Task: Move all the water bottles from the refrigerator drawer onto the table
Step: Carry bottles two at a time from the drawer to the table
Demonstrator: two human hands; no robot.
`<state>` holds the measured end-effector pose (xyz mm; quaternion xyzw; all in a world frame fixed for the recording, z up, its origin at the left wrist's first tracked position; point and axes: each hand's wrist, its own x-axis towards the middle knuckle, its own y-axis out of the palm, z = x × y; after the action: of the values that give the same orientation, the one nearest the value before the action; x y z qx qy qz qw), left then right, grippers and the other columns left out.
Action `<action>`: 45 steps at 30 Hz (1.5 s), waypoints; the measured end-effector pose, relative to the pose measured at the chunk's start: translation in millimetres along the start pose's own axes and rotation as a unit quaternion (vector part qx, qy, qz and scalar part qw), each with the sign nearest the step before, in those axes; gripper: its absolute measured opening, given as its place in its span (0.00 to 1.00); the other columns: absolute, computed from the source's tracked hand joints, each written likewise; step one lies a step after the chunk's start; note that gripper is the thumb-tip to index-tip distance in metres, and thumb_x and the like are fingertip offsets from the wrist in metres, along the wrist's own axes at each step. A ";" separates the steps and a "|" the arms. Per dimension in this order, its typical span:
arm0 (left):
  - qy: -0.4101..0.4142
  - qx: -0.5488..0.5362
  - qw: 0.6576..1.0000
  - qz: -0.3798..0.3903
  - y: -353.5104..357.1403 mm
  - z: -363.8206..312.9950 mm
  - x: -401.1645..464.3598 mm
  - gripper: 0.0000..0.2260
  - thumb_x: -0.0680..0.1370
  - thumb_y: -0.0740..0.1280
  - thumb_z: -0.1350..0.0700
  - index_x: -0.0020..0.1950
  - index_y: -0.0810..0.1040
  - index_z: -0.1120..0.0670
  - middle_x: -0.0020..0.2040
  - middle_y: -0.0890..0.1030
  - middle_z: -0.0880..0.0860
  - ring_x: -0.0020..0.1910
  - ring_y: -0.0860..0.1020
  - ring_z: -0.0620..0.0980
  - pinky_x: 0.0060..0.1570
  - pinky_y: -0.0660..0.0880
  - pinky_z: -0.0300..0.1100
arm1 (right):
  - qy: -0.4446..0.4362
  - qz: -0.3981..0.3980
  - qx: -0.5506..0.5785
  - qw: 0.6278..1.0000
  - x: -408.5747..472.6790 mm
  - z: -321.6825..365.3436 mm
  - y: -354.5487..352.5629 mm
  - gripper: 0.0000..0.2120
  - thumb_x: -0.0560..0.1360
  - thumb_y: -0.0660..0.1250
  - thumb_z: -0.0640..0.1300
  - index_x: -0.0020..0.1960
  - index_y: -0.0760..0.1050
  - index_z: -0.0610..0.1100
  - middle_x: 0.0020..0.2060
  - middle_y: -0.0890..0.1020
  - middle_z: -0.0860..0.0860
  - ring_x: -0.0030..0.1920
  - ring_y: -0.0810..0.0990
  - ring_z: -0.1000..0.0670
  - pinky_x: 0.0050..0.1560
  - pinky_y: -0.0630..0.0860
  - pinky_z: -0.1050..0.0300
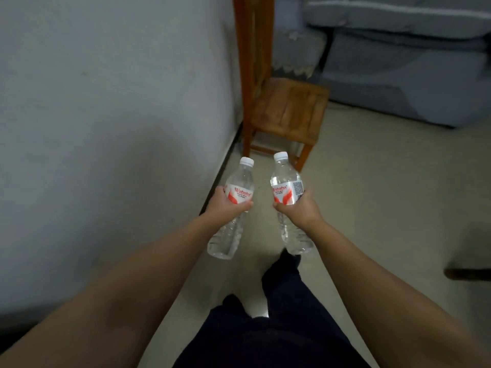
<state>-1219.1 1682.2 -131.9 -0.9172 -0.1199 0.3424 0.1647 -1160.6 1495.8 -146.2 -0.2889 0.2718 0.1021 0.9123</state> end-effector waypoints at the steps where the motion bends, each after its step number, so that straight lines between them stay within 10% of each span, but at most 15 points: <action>1: 0.009 0.008 1.000 0.015 12.2 -14.3 7.9 0.32 0.70 0.76 0.50 0.68 0.65 0.56 0.59 0.75 0.53 0.53 0.76 0.49 0.46 0.72 0.40 | 0.010 -0.015 0.006 1.000 8.7 -4.8 -13.6 0.34 0.68 0.77 0.48 0.67 0.63 0.40 0.59 0.76 0.44 0.58 0.78 0.43 0.53 0.74 0.53; 24: 0.116 0.182 0.952 0.219 307.0 -305.1 167.0 0.29 0.71 0.75 0.52 0.65 0.64 0.57 0.52 0.73 0.50 0.49 0.74 0.48 0.44 0.71 0.38 | 0.148 -0.226 0.167 0.948 168.4 -61.5 -308.0 0.31 0.68 0.77 0.47 0.63 0.65 0.39 0.58 0.77 0.43 0.55 0.78 0.44 0.49 0.70 0.58; 45: 0.288 0.355 0.781 0.426 503.8 -524.8 287.2 0.14 0.68 0.75 0.52 0.52 0.79 0.52 0.45 0.83 0.51 0.43 0.82 0.49 0.42 0.76 0.39 | 0.285 -0.413 0.314 0.806 295.5 -52.6 -459.8 0.32 0.68 0.77 0.48 0.64 0.65 0.39 0.58 0.77 0.43 0.58 0.78 0.43 0.50 0.69 0.58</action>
<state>-603.2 1200.4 -121.2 -0.8072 0.4661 0.1155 0.3432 -780.1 1100.4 -129.4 -0.0881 0.3919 -0.4625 0.7904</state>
